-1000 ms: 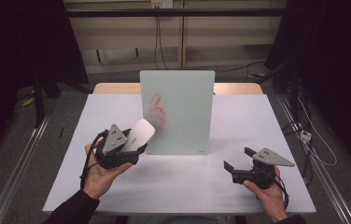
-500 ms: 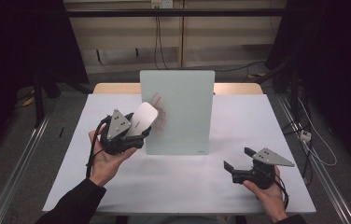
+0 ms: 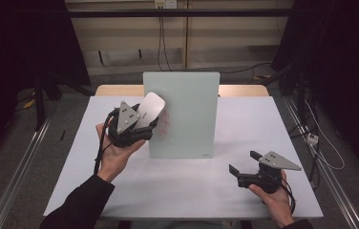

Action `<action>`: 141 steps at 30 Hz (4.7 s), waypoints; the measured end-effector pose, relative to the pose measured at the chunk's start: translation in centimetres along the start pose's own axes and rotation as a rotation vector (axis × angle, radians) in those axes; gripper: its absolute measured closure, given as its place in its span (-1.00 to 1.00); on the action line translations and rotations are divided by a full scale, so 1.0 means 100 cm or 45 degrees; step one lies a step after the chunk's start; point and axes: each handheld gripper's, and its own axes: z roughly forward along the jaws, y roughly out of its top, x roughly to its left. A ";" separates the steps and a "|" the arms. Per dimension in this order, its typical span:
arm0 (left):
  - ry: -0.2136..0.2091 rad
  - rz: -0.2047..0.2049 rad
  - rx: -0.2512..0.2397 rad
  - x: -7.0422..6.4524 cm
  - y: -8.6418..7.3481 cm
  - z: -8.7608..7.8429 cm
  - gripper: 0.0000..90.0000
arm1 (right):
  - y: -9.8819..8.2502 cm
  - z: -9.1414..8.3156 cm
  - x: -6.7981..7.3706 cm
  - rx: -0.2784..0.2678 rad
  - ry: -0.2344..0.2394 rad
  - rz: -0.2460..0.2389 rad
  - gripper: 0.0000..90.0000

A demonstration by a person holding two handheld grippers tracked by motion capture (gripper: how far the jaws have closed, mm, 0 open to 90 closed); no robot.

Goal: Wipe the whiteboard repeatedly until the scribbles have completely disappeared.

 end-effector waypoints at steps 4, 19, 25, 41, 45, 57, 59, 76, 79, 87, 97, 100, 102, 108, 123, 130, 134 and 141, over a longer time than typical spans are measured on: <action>0.028 0.019 -0.013 -0.001 0.004 0.005 -0.31 | 0.000 0.000 0.000 0.000 0.001 -0.004 -0.89; 0.051 0.062 0.008 -0.004 0.002 0.021 -0.31 | 0.000 -0.001 0.000 0.000 0.002 -0.004 -0.89; 0.047 0.081 0.023 -0.008 0.002 0.023 -0.31 | 0.000 -0.001 0.000 -0.001 0.004 -0.005 -0.89; -0.072 0.089 0.100 -0.026 -0.015 0.028 -0.31 | 0.000 -0.001 0.000 0.000 0.004 -0.001 -0.89; -0.098 0.112 0.126 -0.031 -0.020 0.029 -0.31 | 0.000 -0.001 0.000 -0.002 0.005 -0.004 -0.89; -0.025 0.060 0.075 -0.010 0.004 0.024 -0.31 | 0.000 -0.001 0.000 0.000 0.005 -0.002 -0.89; 0.008 0.047 0.051 -0.003 0.012 0.023 -0.31 | 0.000 -0.001 -0.001 -0.002 0.005 -0.004 -0.89; 0.003 0.252 0.137 -0.038 -0.012 0.032 -0.31 | 0.000 -0.001 0.000 -0.006 0.001 -0.005 -0.89; -0.009 0.287 0.166 -0.046 -0.020 0.032 -0.31 | 0.000 -0.001 0.000 -0.005 0.002 -0.005 -0.89; 0.007 0.232 0.136 -0.033 -0.007 0.030 -0.31 | 0.000 -0.001 0.000 -0.007 0.003 -0.004 -0.89; 0.051 0.162 0.079 -0.012 0.015 0.028 -0.31 | 0.000 -0.001 0.000 -0.008 0.004 -0.005 -0.89; 0.046 0.169 0.087 -0.015 0.013 0.028 -0.31 | 0.000 -0.001 0.000 -0.007 0.003 -0.005 -0.89; 0.032 0.184 0.096 -0.020 0.006 0.029 -0.31 | 0.000 -0.001 0.000 -0.007 0.004 -0.005 -0.89; -0.014 0.218 0.134 -0.032 -0.007 0.031 -0.31 | 0.000 -0.001 0.000 -0.003 0.006 -0.003 -0.89; -0.045 0.182 0.126 -0.025 0.004 0.032 -0.31 | 0.000 -0.001 0.000 0.000 0.006 -0.006 -0.89; -0.080 0.230 0.158 -0.033 -0.006 0.033 -0.31 | 0.000 -0.001 0.000 -0.005 0.006 -0.004 -0.89; -0.116 0.271 0.199 -0.043 -0.018 0.034 -0.31 | 0.000 -0.001 0.000 -0.005 0.005 -0.004 -0.89; -0.163 0.301 0.245 -0.050 -0.030 0.035 -0.31 | 0.000 -0.001 0.000 -0.002 0.006 -0.008 -0.89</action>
